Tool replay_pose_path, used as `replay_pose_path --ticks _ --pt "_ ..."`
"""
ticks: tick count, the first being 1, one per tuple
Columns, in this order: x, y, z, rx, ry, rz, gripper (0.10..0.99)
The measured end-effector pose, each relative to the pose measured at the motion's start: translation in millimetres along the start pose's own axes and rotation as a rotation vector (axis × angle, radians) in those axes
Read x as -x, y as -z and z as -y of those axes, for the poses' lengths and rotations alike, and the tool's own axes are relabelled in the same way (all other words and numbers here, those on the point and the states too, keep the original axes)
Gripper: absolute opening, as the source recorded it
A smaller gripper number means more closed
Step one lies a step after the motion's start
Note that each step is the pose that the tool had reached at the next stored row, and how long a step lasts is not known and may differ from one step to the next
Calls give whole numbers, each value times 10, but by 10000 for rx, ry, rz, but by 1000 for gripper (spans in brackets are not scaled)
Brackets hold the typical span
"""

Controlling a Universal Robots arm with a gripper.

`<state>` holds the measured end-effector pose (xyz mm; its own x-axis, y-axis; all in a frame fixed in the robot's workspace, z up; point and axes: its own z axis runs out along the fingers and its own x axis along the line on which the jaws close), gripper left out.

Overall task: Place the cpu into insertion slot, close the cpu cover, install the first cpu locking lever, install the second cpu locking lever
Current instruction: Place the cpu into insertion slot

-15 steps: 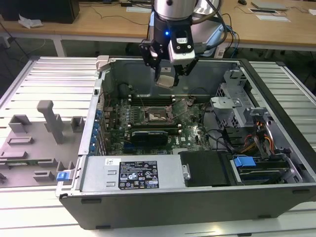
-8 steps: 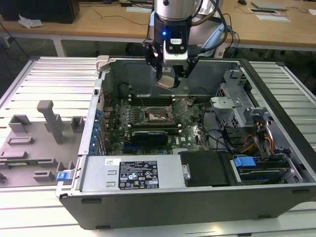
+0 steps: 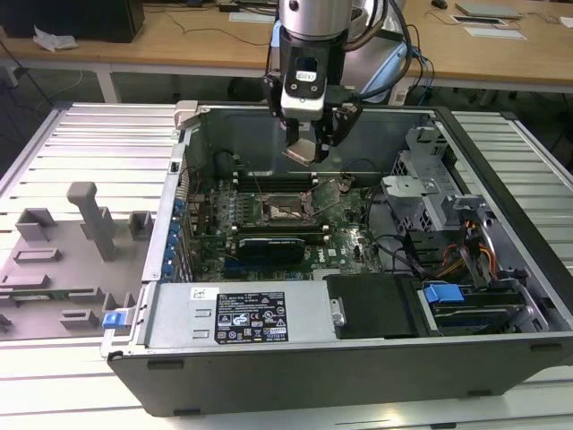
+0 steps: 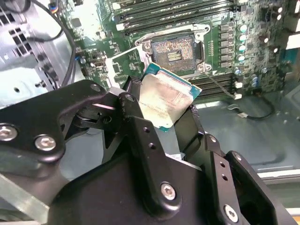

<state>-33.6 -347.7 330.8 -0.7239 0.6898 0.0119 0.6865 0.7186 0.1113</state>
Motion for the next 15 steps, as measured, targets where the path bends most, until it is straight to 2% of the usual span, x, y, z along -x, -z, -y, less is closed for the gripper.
replay_pose_path --ticks 6,12,15 --pt "1 -30 3 -2 -949 119 541" --pt "1 -66 7 11 -2199 261 541" --pt "1 -91 11 15 -2654 312 541"
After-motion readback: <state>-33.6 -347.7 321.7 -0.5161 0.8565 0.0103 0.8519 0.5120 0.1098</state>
